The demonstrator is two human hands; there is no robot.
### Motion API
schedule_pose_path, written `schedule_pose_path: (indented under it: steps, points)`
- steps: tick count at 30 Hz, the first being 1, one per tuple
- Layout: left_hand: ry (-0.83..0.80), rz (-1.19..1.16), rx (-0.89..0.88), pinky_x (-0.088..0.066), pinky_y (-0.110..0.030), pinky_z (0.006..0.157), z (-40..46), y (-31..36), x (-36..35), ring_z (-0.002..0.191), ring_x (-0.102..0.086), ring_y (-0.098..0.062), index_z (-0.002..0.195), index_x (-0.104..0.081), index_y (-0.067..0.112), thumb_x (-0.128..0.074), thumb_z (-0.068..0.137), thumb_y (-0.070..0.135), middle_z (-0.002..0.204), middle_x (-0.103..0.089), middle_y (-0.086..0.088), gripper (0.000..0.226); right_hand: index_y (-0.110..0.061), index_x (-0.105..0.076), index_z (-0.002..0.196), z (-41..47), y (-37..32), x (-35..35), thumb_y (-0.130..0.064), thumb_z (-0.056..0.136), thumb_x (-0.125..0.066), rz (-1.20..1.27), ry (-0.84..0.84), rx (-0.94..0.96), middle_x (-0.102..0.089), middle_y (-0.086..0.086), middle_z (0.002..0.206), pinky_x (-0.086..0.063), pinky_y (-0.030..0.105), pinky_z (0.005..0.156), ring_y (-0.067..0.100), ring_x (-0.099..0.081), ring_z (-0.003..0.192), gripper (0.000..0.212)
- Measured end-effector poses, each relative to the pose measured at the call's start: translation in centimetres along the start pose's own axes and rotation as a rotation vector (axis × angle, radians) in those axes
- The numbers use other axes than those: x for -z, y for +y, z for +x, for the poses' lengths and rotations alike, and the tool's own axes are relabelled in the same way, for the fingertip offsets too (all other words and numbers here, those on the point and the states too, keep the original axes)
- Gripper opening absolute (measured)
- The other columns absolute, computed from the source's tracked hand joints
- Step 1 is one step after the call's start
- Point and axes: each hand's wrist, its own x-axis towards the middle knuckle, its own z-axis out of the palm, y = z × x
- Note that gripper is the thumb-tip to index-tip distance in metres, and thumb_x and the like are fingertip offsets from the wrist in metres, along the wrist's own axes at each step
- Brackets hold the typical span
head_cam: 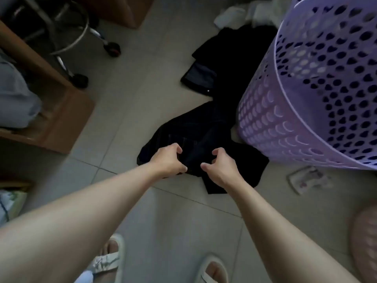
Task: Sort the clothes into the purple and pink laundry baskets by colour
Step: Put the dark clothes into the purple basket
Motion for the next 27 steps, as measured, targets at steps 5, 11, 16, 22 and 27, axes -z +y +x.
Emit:
schedule_pose_path:
  steps: [5,11,16,22,27]
  points:
    - [0.002,0.160,-0.051,-0.048,-0.033,0.090,5.4,-3.2,-3.8,0.121,-0.048,-0.023,0.141,-0.030,0.024,-0.076,0.076,0.029,0.137,-0.041,-0.006,0.080,-0.027,-0.021,0.147,4.7,1.6,-4.0,-0.020,0.085,-0.067,-0.151,-0.046,0.083,-0.043,0.012,0.135,-0.041,0.024,0.076,0.023,-0.053,0.110,0.078]
    - [0.094,0.413,-0.173,-0.043,-0.033,0.076,9.1,-4.7,-6.0,0.105,-0.059,-0.026,0.116,-0.059,0.025,-0.057,0.087,0.019,0.115,-0.062,-0.004,0.029,-0.035,-0.017,0.149,8.9,1.5,-6.0,-0.014,0.081,-0.071,-0.424,-0.088,0.205,-0.041,0.015,0.132,-0.049,0.033,0.091,0.029,-0.052,0.113,0.090]
    - [0.243,0.231,-0.234,-0.042,-0.032,0.070,8.9,-4.1,-3.4,0.101,-0.061,-0.030,0.106,-0.063,0.023,-0.051,0.085,0.011,0.105,-0.065,-0.008,0.028,-0.029,-0.025,0.143,8.7,0.4,-6.2,-0.033,0.071,-0.080,-0.480,-0.103,0.178,-0.029,0.013,0.132,-0.049,0.036,0.092,0.033,-0.051,0.113,0.091]
    - [0.368,-0.078,-0.361,-0.052,-0.034,0.075,6.7,-0.5,0.7,0.085,-0.063,-0.025,0.064,-0.053,0.027,-0.068,0.076,0.030,0.079,-0.064,-0.002,0.019,-0.014,-0.054,0.115,7.5,-1.6,-4.6,-0.028,0.085,-0.063,-0.258,0.311,0.321,-0.058,0.015,0.113,-0.046,0.036,0.086,0.034,-0.056,0.107,0.034]
    - [0.123,-0.215,-0.429,-0.052,-0.031,0.088,5.0,0.5,3.0,0.096,-0.063,-0.014,0.105,-0.061,0.026,-0.077,0.072,0.031,0.106,-0.066,0.002,0.037,-0.010,-0.059,0.104,5.7,-2.3,-0.3,-0.030,0.092,-0.052,-0.009,0.464,0.256,-0.065,0.013,0.099,-0.045,0.034,0.076,0.032,-0.060,0.095,0.024]
